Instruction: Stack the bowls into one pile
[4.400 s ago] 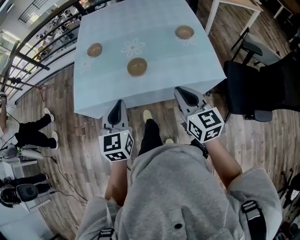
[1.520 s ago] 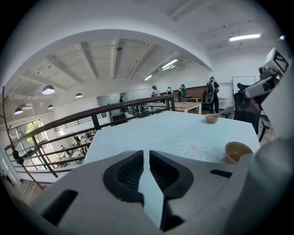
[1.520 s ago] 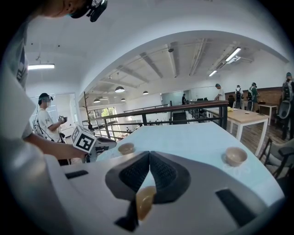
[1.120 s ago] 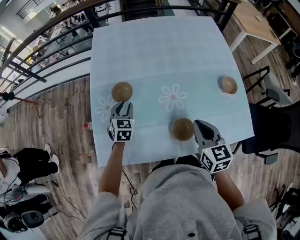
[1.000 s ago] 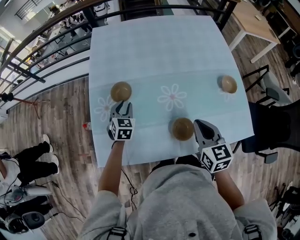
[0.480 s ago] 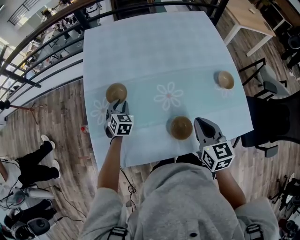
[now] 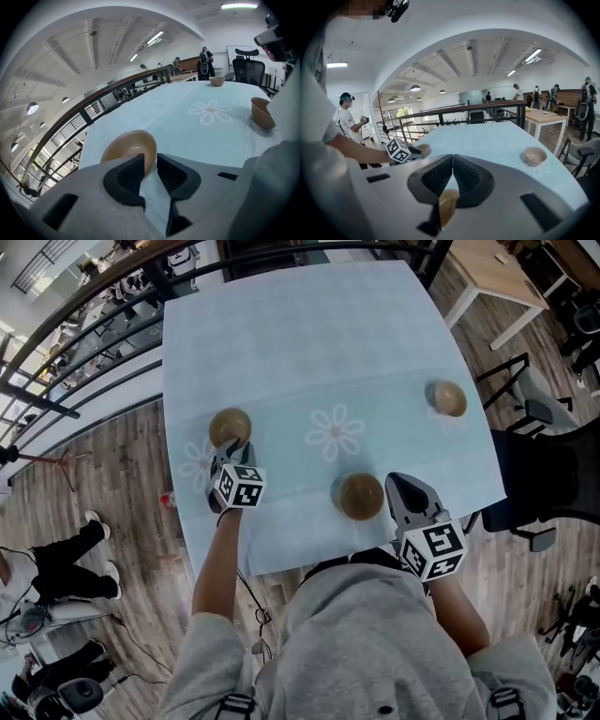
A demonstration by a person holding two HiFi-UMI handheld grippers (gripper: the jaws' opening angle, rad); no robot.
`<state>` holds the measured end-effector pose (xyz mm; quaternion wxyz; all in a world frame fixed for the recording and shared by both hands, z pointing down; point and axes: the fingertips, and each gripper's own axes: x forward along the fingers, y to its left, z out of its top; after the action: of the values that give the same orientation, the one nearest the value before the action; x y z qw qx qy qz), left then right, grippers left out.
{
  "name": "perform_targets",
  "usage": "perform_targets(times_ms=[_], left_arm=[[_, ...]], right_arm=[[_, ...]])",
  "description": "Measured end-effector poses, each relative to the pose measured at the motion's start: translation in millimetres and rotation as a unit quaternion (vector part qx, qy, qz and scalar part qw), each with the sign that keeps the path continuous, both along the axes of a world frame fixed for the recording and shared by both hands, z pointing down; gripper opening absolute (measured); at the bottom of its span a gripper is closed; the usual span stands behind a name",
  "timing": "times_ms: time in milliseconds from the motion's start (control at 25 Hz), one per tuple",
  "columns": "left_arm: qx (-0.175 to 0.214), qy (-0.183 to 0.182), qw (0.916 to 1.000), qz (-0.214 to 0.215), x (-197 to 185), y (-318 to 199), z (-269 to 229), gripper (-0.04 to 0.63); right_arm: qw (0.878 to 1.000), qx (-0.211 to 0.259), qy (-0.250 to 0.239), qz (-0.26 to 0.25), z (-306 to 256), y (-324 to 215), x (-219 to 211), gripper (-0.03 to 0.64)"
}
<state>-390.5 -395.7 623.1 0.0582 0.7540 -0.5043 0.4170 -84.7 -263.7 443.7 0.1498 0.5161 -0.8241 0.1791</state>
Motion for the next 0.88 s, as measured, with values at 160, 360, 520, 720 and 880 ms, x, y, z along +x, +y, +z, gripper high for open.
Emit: perform_targets(times_ms=[160,360,520,720,880], left_arm=[[-0.004,-0.01,0.9999,0.007,-1,-2,2,0.075],[-0.014,-0.019,0.9996,0.013,4,-2,5,0.041],[-0.014,-0.031,0.9992,0.021,8,0,5,0.037],[-0.016,-0.031,0.9991,0.025,16,9,-2,0.034],[-0.016,-0.028,0.9993,0.018,17,18,-10,0.032]], right_arm=[[1.0,-0.002,-0.002,0.005,2,0,1,0.028],[1.0,0.0,-0.012,0.01,1,-2,5,0.028],[1.0,0.004,-0.018,0.013,2,2,9,0.028],[0.999,0.006,-0.027,0.02,1,5,20,0.027],[0.999,0.017,-0.031,0.018,-7,3,28,0.028]])
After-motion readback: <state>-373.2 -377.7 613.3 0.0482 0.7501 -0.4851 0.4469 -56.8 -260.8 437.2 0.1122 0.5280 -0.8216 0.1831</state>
